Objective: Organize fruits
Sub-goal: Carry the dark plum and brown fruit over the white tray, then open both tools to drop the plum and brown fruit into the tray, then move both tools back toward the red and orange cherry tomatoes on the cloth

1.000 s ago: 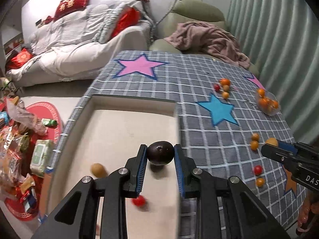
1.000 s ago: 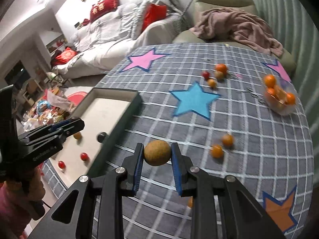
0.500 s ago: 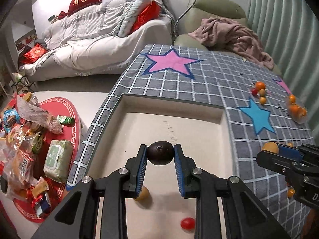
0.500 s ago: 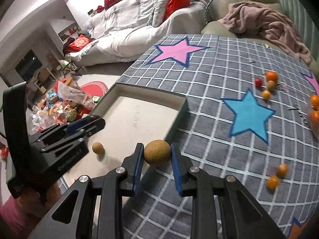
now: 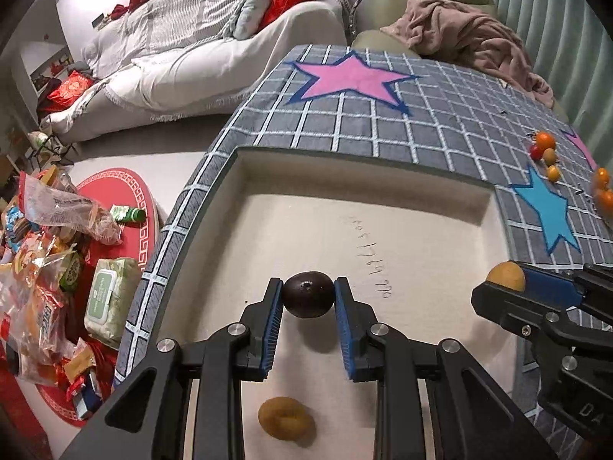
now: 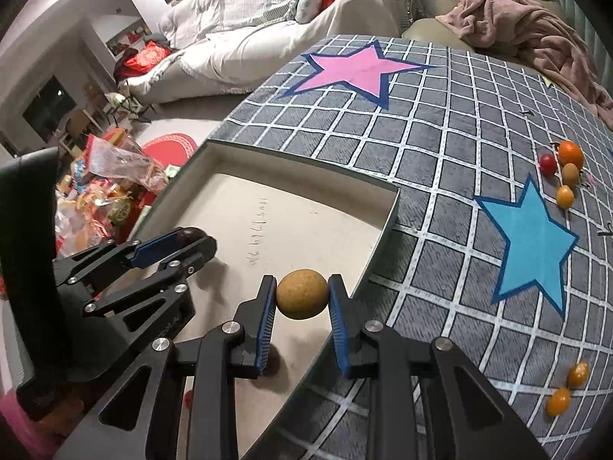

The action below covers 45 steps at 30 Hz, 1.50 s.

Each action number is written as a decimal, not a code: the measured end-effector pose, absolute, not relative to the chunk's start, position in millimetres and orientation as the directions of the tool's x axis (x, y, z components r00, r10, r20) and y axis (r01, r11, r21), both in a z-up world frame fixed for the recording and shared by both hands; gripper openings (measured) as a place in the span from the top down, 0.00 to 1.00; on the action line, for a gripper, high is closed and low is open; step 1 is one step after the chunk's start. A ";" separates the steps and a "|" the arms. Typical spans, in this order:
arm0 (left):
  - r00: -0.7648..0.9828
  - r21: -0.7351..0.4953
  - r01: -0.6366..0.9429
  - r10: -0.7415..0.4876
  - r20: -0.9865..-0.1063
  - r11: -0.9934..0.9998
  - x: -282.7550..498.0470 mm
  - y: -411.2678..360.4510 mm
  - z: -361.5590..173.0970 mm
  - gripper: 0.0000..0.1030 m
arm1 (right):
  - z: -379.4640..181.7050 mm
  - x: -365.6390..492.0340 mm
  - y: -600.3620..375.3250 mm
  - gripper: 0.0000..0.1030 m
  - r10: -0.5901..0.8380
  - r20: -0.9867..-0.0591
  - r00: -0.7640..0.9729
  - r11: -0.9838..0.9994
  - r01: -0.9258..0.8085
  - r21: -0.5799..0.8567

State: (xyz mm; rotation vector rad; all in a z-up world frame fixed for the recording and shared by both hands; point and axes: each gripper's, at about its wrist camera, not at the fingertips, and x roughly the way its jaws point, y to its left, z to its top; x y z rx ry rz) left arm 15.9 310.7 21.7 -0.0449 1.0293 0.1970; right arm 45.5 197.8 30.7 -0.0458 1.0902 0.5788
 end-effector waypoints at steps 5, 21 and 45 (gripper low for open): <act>0.484 0.062 -0.191 0.149 -0.862 0.980 18.7 314.8 13.4 0.72 | 26.4 45.9 214.3 0.71 0.381 -0.861 0.337 0.846 -0.503 0.177; 0.530 0.019 -0.300 0.183 -0.828 0.954 -5.9 342.1 34.5 0.11 | 54.1 24.8 205.3 0.15 0.396 -0.828 0.397 0.839 -0.522 0.151; 0.641 0.050 0.039 0.013 -0.768 0.998 -103.8 187.5 68.9 0.11 | 42.4 -66.7 5.8 0.00 0.279 -0.833 0.478 0.959 -0.179 0.218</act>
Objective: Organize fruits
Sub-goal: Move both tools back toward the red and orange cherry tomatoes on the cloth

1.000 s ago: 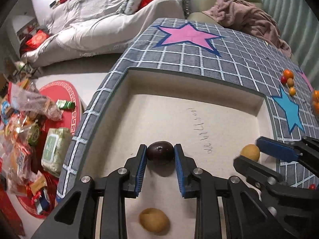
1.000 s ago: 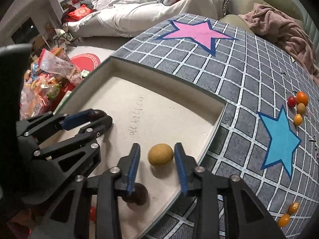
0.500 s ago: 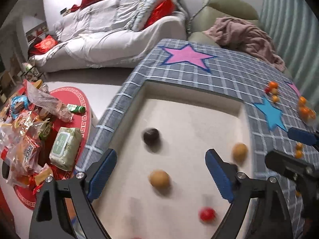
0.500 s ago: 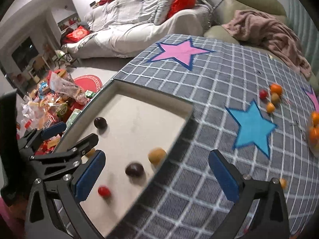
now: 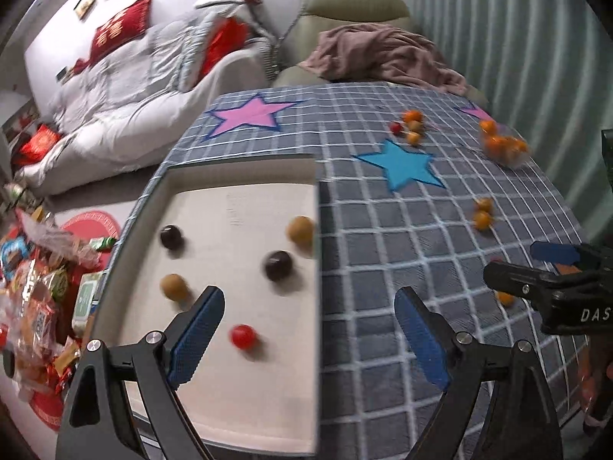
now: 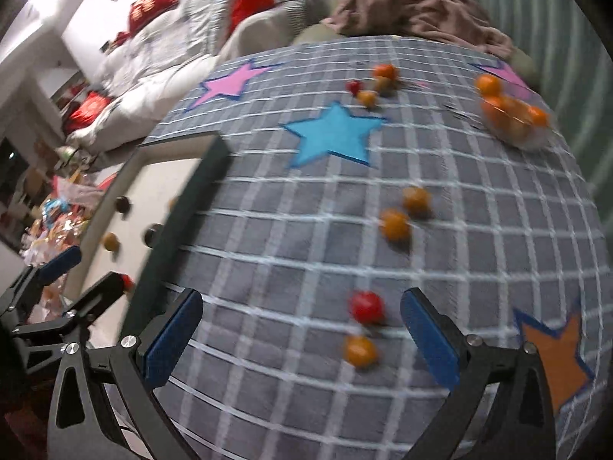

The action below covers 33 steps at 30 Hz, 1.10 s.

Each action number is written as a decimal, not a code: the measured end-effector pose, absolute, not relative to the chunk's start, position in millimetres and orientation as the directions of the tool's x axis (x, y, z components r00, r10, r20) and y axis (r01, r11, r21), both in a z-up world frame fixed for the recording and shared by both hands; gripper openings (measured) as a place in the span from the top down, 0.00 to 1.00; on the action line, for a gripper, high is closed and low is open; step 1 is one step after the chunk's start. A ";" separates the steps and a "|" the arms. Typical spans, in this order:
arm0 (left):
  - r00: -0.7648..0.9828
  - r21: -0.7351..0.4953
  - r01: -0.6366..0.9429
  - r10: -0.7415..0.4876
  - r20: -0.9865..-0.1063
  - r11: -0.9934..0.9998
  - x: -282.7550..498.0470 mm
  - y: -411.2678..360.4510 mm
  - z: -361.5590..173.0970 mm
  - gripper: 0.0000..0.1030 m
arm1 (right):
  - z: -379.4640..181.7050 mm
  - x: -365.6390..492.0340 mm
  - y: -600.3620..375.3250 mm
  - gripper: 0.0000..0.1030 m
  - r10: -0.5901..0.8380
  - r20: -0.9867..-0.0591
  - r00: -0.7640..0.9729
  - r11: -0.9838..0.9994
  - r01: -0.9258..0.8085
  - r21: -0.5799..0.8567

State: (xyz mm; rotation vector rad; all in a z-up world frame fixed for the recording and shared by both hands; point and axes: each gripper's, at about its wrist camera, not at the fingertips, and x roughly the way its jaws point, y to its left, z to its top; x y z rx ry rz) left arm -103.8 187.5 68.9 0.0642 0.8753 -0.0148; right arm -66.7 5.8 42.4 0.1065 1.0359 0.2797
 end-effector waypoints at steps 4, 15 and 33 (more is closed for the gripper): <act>0.620 0.056 0.084 -0.008 -0.785 0.995 -107.5 164.3 61.0 0.11 | 36.1 -85.3 -19.8 0.00 0.237 -0.837 0.494 0.971 -0.141 0.191; 0.543 0.015 0.145 -0.067 -0.837 0.989 -96.1 128.7 44.4 0.11 | 18.6 -120.4 -34.2 0.00 0.186 -0.824 0.535 0.979 -0.171 0.110; 0.492 0.012 0.199 -0.089 -0.866 0.980 -34.3 57.7 29.9 0.11 | 18.9 -108.7 -104.1 0.00 0.140 -0.815 0.563 0.985 0.007 0.173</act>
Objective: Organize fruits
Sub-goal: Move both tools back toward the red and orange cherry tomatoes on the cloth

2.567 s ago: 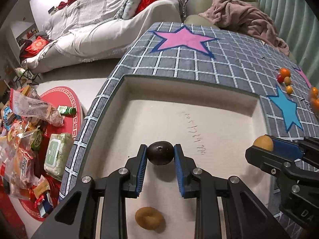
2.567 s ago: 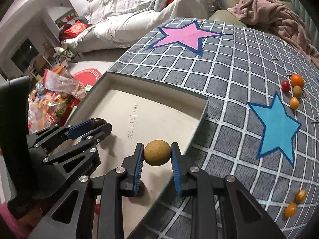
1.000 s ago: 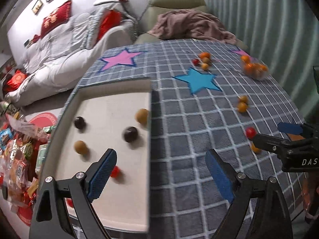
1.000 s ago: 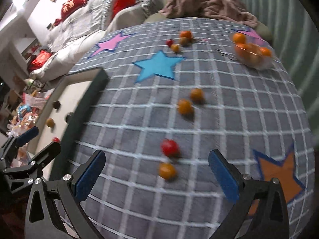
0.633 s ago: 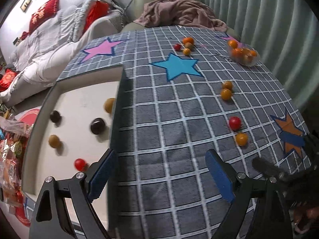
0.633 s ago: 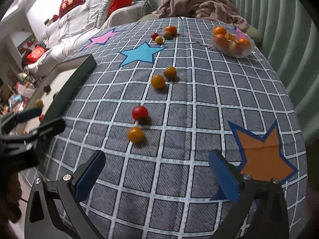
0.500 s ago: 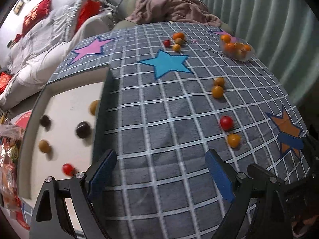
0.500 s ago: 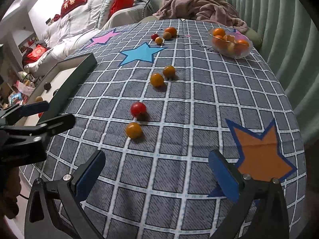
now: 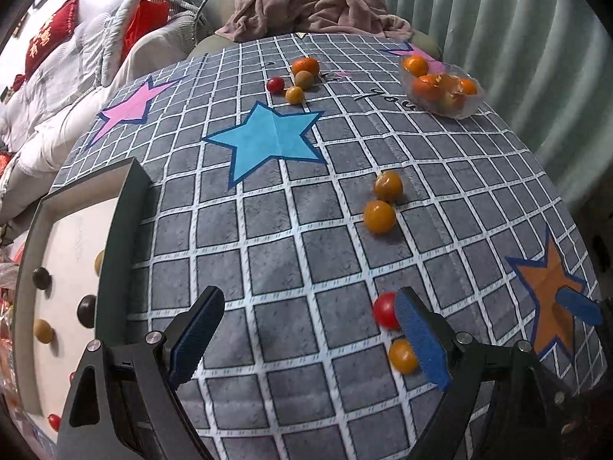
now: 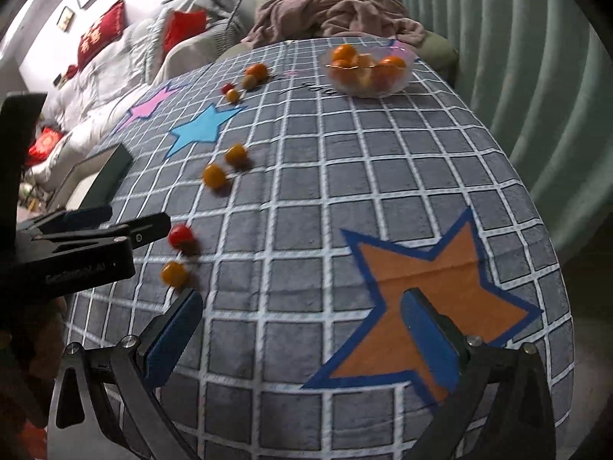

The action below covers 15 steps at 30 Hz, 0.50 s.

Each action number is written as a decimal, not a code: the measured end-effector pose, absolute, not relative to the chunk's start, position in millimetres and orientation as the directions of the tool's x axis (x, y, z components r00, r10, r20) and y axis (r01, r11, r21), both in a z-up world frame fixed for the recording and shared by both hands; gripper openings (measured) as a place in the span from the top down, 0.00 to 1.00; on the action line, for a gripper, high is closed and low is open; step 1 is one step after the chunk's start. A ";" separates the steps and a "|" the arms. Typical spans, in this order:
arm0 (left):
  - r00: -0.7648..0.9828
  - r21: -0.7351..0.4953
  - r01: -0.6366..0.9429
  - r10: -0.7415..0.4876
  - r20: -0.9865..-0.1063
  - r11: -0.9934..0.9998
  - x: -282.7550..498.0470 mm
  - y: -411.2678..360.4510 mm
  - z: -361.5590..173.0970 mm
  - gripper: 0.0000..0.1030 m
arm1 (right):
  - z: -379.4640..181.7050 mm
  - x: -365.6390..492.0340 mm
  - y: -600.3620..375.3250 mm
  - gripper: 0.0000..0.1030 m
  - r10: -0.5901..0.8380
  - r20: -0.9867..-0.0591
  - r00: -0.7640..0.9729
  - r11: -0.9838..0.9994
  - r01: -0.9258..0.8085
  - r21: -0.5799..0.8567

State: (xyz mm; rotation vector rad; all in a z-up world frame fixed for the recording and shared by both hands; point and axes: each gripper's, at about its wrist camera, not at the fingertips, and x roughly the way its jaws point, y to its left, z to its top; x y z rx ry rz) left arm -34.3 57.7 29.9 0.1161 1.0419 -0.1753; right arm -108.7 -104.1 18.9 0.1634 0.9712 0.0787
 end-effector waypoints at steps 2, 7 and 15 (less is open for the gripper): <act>0.493 0.010 0.216 -0.100 -0.864 0.976 -35.7 54.4 29.9 0.11 | 19.1 -106.7 -109.2 0.00 0.143 -0.811 0.568 0.983 0.016 0.185; 0.480 0.014 0.260 -0.117 -0.869 0.966 -37.3 43.2 27.1 0.12 | 15.3 -109.8 -115.7 0.00 0.157 -0.805 0.572 0.978 0.021 0.206; 0.411 -0.011 0.291 -0.135 -0.901 0.957 -35.9 29.9 12.2 0.40 | 12.3 -119.9 -107.5 0.00 0.169 -0.799 0.578 0.982 -0.025 0.190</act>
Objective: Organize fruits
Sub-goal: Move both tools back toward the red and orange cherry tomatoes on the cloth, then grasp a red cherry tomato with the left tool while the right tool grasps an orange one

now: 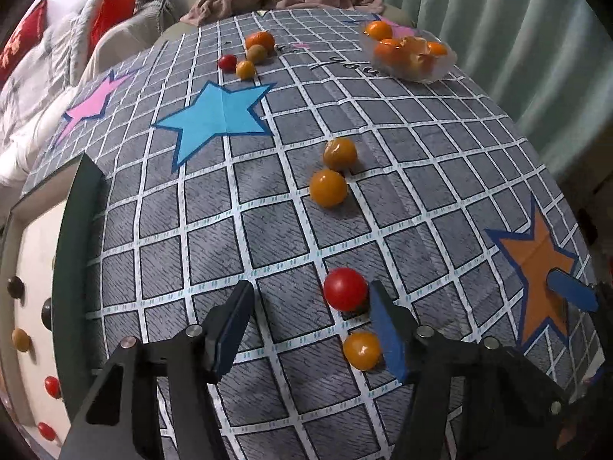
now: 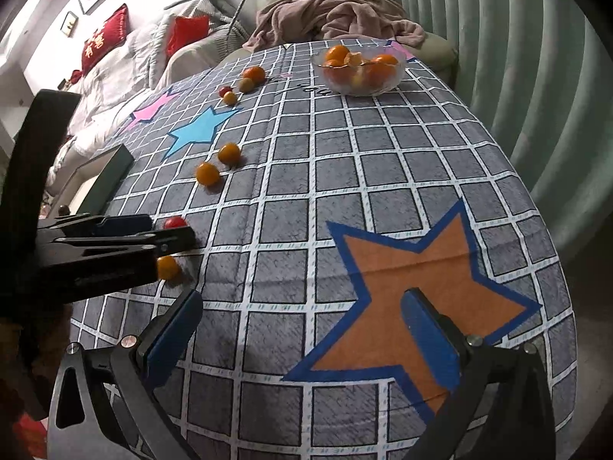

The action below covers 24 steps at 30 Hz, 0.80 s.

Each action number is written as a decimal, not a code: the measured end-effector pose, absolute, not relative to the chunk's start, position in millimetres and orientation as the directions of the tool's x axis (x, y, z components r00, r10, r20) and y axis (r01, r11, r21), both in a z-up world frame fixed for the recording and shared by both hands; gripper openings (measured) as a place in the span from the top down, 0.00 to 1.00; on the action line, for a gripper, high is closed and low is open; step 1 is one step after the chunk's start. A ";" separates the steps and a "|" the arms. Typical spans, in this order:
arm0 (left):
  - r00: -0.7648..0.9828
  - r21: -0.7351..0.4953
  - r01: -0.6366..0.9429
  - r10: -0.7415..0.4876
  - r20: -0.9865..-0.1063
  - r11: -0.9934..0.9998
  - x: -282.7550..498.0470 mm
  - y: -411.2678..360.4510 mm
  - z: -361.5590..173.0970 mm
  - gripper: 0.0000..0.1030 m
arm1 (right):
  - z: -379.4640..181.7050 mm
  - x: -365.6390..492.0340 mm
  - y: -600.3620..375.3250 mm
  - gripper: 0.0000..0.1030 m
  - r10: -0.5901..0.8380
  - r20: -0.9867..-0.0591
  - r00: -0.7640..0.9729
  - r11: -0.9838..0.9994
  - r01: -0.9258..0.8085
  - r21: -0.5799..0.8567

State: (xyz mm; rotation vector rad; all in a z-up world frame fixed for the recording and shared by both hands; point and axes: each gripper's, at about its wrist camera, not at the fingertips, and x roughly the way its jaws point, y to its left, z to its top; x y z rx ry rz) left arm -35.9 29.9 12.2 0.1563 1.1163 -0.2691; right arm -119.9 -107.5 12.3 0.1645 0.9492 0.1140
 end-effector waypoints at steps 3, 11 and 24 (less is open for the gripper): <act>0.421 -0.015 0.297 -0.144 -0.895 0.955 -37.8 29.0 13.9 0.62 | 12.0 -118.3 -101.9 0.00 0.182 -0.798 0.575 0.980 -0.040 0.195; 0.456 -0.005 0.226 -0.110 -0.883 0.974 -31.2 50.3 14.7 0.69 | 9.5 -116.9 -85.1 0.00 0.200 -0.801 0.564 0.979 -0.078 0.190; 0.485 -0.009 0.161 -0.087 -0.870 0.987 -25.4 81.7 13.5 0.69 | 4.6 -49.0 -71.4 0.00 0.229 -0.827 0.514 0.972 -0.072 0.224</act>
